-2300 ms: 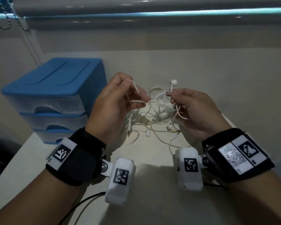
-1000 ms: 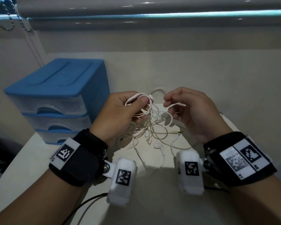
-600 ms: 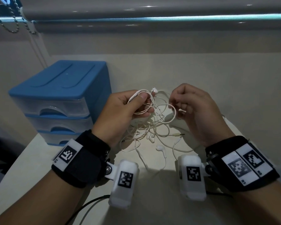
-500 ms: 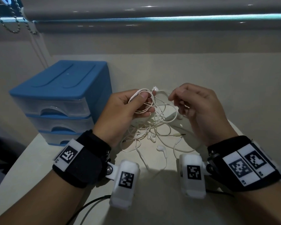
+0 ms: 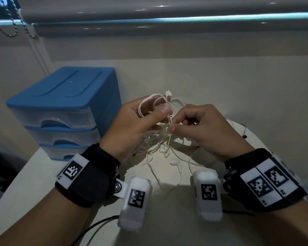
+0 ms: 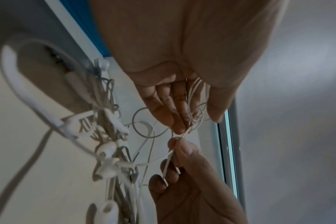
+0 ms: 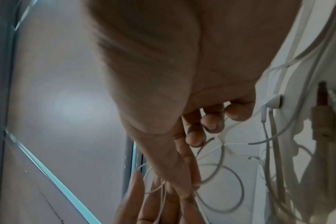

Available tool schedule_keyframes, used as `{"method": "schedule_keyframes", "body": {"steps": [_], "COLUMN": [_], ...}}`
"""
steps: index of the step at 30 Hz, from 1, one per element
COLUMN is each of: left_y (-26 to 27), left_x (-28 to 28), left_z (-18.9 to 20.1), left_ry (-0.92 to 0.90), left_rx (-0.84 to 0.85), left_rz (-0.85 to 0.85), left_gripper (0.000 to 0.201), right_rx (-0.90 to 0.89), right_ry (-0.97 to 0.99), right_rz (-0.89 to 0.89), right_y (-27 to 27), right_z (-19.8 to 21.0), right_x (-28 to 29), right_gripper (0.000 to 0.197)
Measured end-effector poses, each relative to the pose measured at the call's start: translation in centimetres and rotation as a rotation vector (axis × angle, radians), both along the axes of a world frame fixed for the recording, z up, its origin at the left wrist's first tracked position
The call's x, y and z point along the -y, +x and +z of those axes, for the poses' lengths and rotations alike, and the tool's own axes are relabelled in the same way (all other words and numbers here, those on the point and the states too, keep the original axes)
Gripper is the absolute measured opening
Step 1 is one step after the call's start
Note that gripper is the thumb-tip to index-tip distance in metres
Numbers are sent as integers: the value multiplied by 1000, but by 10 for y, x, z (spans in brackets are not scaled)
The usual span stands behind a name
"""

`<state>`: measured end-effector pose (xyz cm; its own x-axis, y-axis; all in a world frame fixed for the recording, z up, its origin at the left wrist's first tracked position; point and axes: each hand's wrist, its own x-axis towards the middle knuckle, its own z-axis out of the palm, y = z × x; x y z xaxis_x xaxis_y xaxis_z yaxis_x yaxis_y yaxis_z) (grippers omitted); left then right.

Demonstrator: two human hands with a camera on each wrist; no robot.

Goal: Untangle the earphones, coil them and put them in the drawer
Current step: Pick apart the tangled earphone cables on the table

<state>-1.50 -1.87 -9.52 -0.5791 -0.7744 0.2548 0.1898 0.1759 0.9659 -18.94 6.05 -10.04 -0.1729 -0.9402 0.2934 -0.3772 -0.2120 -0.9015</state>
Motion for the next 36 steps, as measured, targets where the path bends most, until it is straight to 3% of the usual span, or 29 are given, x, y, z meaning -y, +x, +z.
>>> {"method": "schedule_keyframes", "body": {"steps": [9, 12, 16, 24, 29, 33, 36], "left_y": [-3, -2, -3, -1, -1, -2, -2], "left_x": [0, 0, 0, 0, -1, 1, 2], "left_z": [-1, -1, -1, 0, 0, -2, -2], "left_ry": [-59, -61, -30, -90, -53, -49, -51], "left_rx": [-17, 3, -9, 75, 78, 96, 100], "left_rz": [57, 45, 62, 85, 18, -1, 13], "left_gripper": [19, 24, 26, 27, 30, 32, 33], "right_rx": [109, 160, 361, 672, 485, 312, 330], "right_ry": [-5, 15, 45, -100, -87, -84, -90], "right_rz": [1, -23, 14, 46, -226, -192, -174], "right_y": [-1, 0, 4, -7, -12, -10, -9], "right_z": [1, 0, 2, 6, 2, 1, 4], "right_x": [1, 4, 5, 3, 5, 6, 5], "right_gripper": [10, 19, 22, 27, 15, 17, 24]}}
